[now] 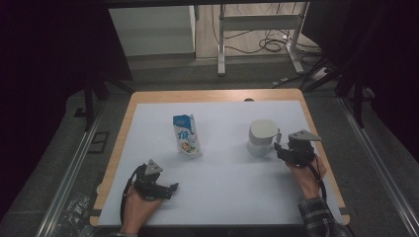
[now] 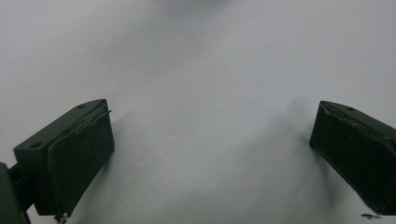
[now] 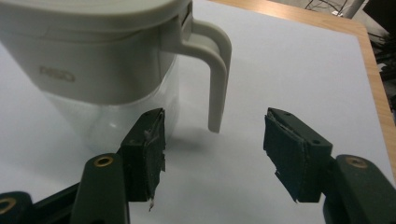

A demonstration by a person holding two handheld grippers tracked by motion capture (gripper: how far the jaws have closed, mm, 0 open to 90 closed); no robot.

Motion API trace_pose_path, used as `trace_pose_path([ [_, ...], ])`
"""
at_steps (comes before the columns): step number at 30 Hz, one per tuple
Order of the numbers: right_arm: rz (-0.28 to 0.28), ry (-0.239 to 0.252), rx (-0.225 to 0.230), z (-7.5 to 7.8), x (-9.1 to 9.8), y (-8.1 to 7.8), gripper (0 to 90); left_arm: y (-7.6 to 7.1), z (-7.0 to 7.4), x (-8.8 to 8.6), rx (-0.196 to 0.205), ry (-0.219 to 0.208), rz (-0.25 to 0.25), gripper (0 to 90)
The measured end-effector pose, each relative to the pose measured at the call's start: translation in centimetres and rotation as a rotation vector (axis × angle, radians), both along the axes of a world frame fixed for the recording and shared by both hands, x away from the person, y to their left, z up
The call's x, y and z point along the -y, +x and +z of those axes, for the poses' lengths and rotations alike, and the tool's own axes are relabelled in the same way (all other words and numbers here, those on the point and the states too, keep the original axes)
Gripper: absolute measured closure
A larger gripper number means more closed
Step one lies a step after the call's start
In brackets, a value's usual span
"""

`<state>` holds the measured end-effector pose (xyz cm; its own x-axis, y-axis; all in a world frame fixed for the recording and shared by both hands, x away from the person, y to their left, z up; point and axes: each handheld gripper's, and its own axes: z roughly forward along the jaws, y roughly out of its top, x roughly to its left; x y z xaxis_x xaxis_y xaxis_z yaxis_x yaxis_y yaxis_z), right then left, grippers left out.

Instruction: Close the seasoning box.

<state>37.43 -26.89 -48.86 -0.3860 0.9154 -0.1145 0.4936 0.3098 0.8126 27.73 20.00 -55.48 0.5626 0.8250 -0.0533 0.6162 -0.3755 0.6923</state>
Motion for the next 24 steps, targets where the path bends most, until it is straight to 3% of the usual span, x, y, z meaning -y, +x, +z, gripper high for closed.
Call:
trace_pose_path([
  [4,-0.011,0.026,-0.009,-0.1,0.0,0.7,49.2,0.0,0.0,0.0,-0.001,0.003,-0.003,0.0],
  [7,0.001,0.072,-0.015,-0.1,0.1,1.2,55.8,0.0,0.0,0.0,-0.001,0.003,-0.003,0.0],
  [10,0.007,0.074,-0.013,0.1,-0.1,1.8,60.4,0.0,0.0,0.0,-0.001,0.003,-0.002,0.0],
  [15,-0.006,0.067,-0.004,-0.1,-0.1,2.3,61.9,0.0,0.0,0.0,-0.002,0.004,-0.003,0.0],
  [17,-0.006,0.111,-0.004,-0.4,0.0,2.5,63.2,0.0,0.0,0.0,-0.002,0.004,-0.003,0.0],
  [24,-0.016,0.079,0.010,-0.7,-0.4,2.8,71.5,0.0,0.0,0.0,-0.002,0.005,-0.003,0.0],
])
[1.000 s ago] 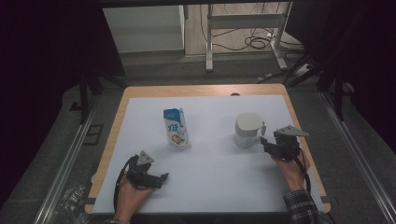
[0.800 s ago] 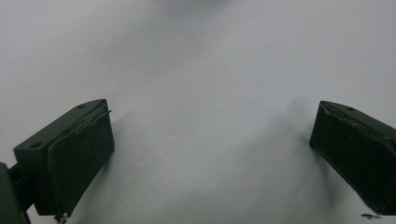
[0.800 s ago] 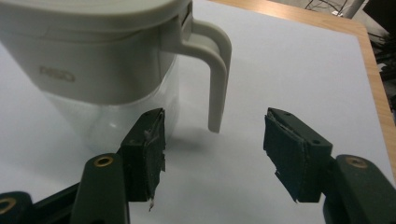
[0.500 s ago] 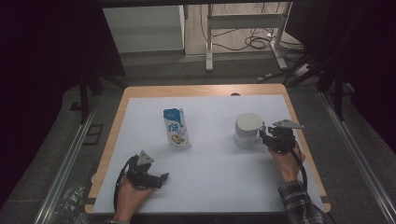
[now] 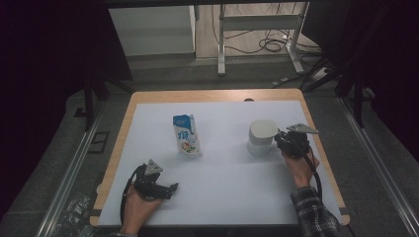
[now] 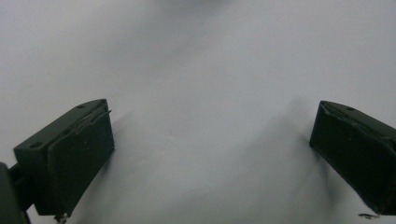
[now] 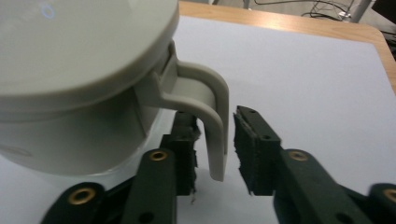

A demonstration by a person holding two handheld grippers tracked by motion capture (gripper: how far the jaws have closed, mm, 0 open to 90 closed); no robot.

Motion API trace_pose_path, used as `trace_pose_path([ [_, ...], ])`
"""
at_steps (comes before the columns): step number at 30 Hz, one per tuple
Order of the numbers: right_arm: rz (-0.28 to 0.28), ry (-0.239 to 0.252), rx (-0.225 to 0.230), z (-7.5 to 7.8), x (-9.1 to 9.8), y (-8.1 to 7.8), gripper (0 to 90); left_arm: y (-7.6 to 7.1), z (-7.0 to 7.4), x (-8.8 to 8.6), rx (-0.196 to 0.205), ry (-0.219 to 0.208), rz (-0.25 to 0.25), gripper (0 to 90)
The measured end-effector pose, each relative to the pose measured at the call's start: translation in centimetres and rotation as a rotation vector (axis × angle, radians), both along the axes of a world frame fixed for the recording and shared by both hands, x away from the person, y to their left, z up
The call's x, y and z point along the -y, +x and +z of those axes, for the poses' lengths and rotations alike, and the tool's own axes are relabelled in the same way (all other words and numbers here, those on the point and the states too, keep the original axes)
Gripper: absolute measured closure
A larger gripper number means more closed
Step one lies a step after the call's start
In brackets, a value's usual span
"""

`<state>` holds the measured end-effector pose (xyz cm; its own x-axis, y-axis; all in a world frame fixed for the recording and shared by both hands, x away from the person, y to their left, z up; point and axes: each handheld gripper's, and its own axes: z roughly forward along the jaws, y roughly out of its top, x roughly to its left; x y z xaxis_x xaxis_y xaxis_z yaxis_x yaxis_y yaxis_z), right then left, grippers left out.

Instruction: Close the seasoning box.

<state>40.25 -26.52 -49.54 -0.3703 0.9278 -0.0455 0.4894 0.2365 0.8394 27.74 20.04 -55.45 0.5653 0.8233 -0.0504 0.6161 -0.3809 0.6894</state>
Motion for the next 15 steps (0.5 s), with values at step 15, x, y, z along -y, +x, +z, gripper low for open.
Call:
trace_pose_path([
  [15,-0.016,-0.030,0.035,-0.23,-0.51,-0.25,81.4,0.00,0.00,0.00,0.000,0.000,0.000,0.0],
])
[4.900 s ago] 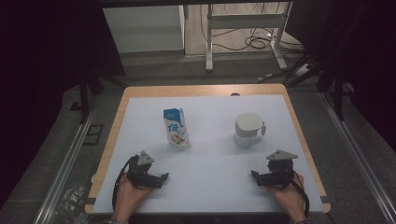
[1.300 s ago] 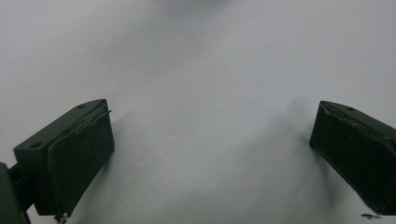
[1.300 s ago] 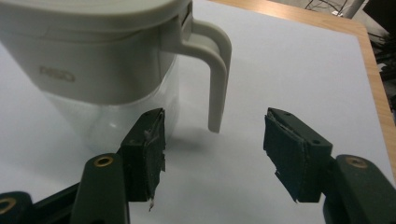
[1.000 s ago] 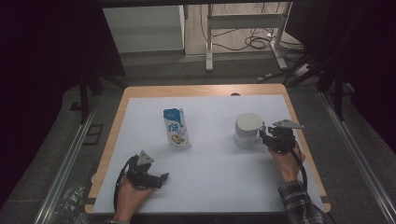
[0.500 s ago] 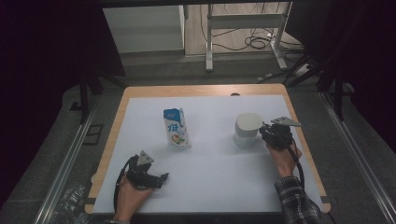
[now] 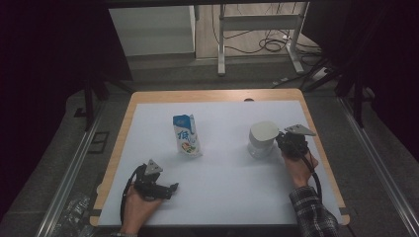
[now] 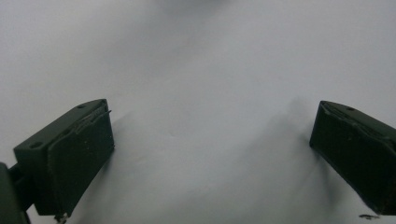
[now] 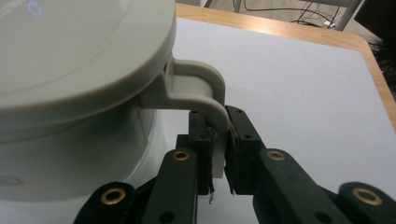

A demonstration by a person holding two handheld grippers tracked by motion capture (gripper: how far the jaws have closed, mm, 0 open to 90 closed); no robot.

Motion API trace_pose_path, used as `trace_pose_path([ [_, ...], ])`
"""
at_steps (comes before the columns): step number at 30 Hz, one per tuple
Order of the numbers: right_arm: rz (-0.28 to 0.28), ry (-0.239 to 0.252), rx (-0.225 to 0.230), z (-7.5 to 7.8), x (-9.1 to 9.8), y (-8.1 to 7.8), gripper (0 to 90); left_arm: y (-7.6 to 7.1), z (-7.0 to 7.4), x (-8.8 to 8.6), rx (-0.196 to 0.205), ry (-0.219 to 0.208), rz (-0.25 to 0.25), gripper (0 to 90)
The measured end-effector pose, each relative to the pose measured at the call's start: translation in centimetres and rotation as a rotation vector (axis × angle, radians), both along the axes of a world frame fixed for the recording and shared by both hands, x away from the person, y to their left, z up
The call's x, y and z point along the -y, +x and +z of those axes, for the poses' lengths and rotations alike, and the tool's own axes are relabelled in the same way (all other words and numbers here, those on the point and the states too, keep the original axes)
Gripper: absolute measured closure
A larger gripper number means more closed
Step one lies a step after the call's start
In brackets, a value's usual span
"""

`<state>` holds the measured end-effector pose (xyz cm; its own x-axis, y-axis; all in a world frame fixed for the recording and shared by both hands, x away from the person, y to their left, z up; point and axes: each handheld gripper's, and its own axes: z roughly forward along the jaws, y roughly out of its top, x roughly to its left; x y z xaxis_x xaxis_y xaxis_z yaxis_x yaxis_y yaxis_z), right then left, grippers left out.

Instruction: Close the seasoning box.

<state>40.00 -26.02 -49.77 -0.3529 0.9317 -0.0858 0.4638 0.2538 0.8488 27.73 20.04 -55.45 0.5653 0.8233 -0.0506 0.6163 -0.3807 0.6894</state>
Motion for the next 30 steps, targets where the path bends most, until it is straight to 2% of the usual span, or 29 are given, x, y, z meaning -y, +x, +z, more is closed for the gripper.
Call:
trace_pose_path([
  [5,0.008,0.032,-0.006,0.1,0.2,-0.2,80.7,0.0,0.0,0.0,0.000,0.000,0.001,0.0],
  [10,0.040,0.058,-0.011,0.6,0.0,-1.0,80.6,0.0,0.0,0.0,0.000,0.000,0.000,0.0],
  [18,0.111,0.100,-0.016,1.6,-0.4,-3.0,80.4,0.0,0.0,0.0,0.000,0.000,0.000,0.0],
  [30,0.175,0.120,-0.057,1.7,-0.9,-6.3,80.3,0.0,0.0,0.0,0.003,-0.003,0.003,0.0],
])
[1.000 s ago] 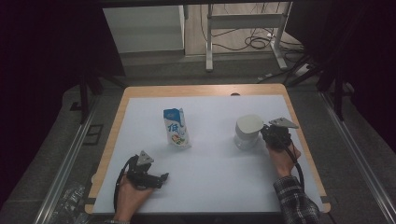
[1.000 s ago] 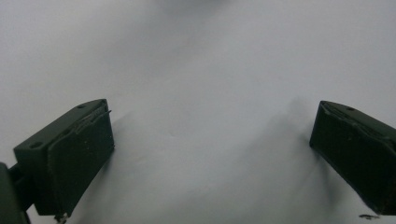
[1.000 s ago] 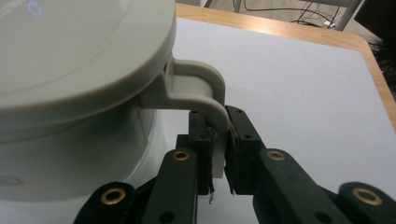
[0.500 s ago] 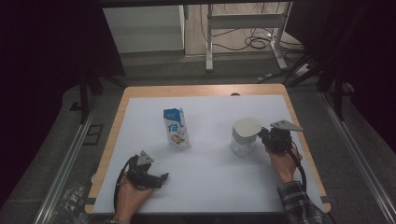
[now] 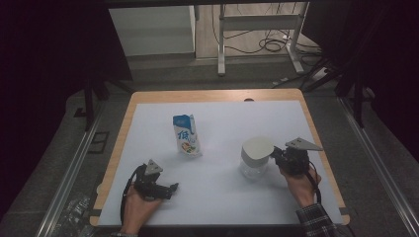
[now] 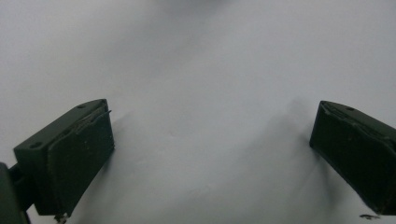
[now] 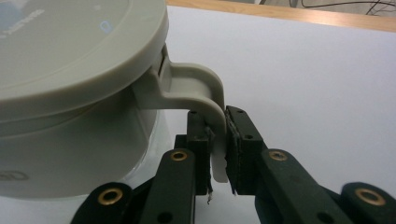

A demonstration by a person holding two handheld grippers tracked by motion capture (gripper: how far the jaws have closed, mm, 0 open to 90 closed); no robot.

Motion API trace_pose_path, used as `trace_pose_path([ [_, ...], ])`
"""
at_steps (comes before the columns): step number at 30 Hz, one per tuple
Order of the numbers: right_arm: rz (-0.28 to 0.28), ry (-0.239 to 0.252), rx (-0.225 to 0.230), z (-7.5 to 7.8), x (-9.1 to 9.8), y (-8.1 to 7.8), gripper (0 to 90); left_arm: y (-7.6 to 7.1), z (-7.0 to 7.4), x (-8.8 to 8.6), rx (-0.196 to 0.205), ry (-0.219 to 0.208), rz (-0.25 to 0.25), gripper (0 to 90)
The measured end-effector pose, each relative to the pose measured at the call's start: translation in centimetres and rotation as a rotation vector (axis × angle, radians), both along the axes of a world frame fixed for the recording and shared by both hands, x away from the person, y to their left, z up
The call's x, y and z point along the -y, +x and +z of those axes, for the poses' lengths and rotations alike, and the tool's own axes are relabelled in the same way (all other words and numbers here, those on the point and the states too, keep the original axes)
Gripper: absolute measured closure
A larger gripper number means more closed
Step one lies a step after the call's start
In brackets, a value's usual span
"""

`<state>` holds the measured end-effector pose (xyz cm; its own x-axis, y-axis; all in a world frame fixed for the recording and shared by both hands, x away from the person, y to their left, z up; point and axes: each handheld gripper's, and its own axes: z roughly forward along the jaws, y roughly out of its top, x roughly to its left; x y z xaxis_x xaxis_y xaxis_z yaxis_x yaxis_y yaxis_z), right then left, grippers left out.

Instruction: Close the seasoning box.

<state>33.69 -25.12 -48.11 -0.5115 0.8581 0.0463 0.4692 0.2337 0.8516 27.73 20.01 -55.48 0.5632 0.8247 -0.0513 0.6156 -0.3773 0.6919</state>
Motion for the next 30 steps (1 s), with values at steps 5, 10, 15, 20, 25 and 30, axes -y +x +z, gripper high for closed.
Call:
trace_pose_path([
  [5,0.017,-0.002,0.002,-0.1,-0.3,-1.4,80.2,0.0,0.0,0.0,0.000,0.003,-0.001,0.0],
  [10,0.031,0.006,-0.005,-0.7,-0.6,-2.5,80.2,0.0,0.0,0.0,0.000,0.004,-0.001,0.0],
  [15,0.043,-0.015,-0.002,-1.2,-1.3,-3.0,79.9,0.0,0.0,0.0,-0.001,0.004,-0.001,0.0],
  [20,0.049,-0.010,-0.005,-1.8,-1.5,-3.0,79.6,0.0,0.0,0.0,-0.002,0.007,-0.003,0.0],
  [25,0.061,-0.001,0.003,-2.1,-1.2,-3.1,79.1,0.0,0.0,0.0,0.000,0.009,-0.001,0.1],
  [30,0.075,-0.005,0.003,-2.2,-0.9,-3.1,77.8,0.0,0.0,0.1,0.000,0.002,0.003,0.0],
])
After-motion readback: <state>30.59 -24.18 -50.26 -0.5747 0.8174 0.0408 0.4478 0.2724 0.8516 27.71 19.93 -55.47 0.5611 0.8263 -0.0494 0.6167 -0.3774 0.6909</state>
